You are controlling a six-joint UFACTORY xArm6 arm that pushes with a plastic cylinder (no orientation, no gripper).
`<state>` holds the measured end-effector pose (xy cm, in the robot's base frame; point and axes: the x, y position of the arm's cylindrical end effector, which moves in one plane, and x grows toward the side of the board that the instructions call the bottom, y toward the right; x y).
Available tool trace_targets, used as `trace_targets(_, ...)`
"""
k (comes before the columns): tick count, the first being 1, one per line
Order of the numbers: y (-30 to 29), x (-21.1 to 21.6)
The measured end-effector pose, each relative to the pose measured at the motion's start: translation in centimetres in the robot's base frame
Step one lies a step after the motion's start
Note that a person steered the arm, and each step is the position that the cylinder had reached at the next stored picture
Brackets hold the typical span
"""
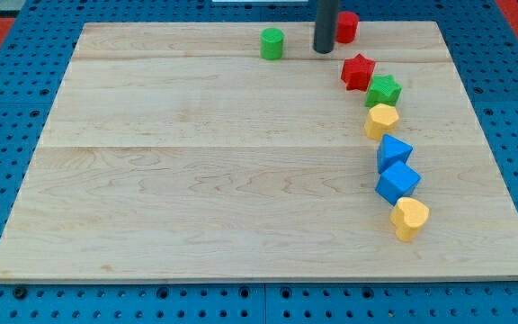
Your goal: Move the green circle towards the top left
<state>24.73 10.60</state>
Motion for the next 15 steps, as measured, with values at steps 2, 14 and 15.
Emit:
trace_targets(2,-9.3,-0.8)
trace_targets(14,-21.9,2.5)
trace_targets(15,-21.8,2.5)
